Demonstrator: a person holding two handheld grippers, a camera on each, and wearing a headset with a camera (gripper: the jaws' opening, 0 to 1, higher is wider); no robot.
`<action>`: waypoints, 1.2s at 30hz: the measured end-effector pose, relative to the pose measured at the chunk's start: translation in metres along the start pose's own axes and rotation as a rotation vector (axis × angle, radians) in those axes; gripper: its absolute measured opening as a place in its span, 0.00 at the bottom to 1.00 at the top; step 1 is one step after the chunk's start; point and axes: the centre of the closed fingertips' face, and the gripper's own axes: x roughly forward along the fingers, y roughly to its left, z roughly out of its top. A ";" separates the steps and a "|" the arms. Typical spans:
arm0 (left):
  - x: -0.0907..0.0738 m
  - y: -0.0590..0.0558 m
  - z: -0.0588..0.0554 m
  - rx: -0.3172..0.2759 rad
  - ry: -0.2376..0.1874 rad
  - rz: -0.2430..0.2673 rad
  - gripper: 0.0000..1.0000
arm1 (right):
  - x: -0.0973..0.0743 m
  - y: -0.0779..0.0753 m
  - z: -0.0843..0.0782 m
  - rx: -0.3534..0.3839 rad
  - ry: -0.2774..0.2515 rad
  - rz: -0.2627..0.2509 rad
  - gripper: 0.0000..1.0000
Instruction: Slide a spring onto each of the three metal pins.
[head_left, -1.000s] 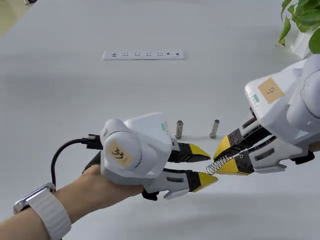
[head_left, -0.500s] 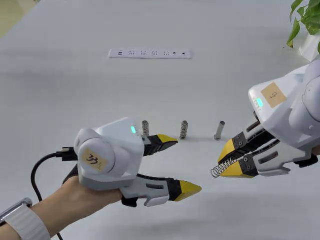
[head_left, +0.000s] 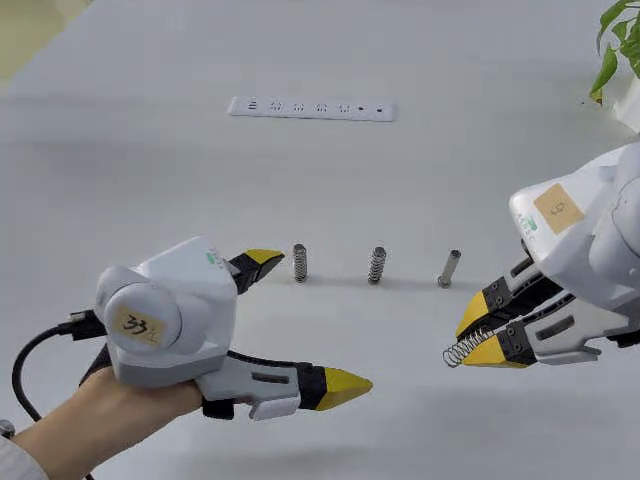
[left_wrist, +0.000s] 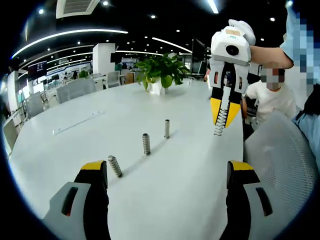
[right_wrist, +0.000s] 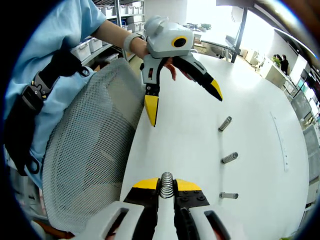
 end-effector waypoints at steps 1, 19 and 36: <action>-0.001 0.002 -0.001 -0.012 0.003 0.004 0.99 | 0.000 -0.001 0.000 -0.002 0.004 0.001 0.07; -0.014 0.020 -0.006 -0.051 -0.002 0.082 0.98 | -0.010 -0.068 -0.037 -0.058 0.181 -0.031 0.07; -0.017 0.023 -0.011 -0.048 0.011 0.099 0.96 | -0.011 -0.112 -0.054 -0.103 0.289 -0.042 0.07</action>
